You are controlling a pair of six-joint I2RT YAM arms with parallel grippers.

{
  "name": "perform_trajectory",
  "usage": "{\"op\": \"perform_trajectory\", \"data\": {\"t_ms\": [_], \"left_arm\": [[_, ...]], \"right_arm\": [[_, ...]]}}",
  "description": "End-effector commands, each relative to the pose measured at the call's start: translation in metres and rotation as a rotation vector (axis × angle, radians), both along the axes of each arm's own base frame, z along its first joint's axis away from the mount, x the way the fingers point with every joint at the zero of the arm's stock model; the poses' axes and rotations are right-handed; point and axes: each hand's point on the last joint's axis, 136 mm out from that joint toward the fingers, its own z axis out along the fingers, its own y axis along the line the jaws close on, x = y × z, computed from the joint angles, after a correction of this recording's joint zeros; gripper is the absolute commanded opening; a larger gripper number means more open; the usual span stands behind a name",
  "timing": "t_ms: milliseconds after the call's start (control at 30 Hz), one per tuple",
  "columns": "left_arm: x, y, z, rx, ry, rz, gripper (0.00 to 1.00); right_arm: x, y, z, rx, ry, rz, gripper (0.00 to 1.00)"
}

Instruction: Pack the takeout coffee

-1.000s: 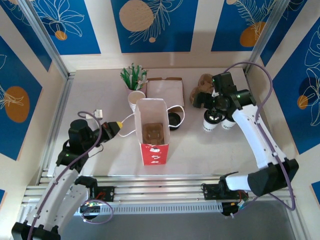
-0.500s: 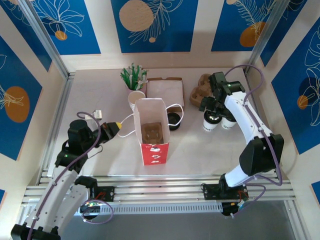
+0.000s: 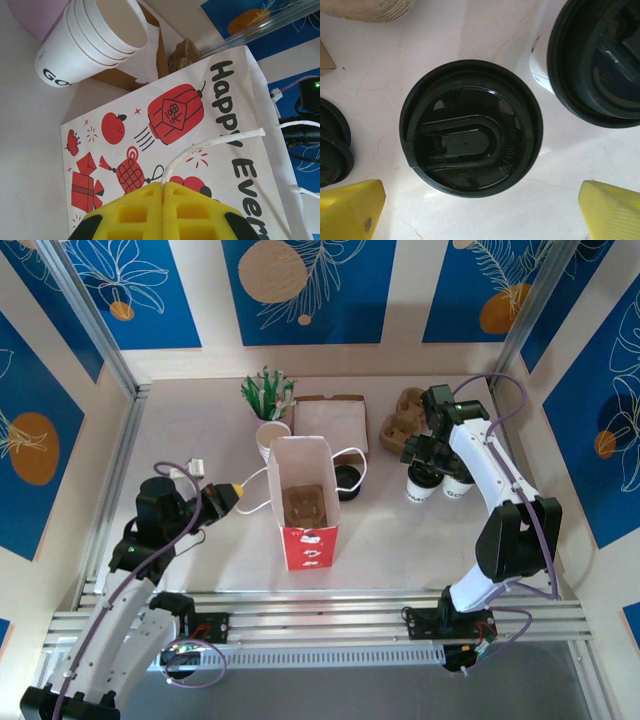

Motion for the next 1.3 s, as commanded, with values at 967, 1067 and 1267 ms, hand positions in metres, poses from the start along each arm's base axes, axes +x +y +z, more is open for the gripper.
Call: {"op": "perform_trajectory", "data": {"t_ms": [967,1067,1267], "left_arm": [[-0.001,0.004,0.008,0.091,-0.020,0.008,0.00],[-0.002,0.004,0.008,0.099,-0.022,0.008,0.00],[-0.003,0.004,0.007,0.105,-0.020,0.008,0.00]], "right_arm": [[-0.001,0.003,-0.036,0.021,0.102,0.026,0.99],[-0.002,0.002,-0.037,0.019,0.104,0.025,0.99],[-0.002,0.002,-0.039,0.023,0.106,0.025,0.99]]}}
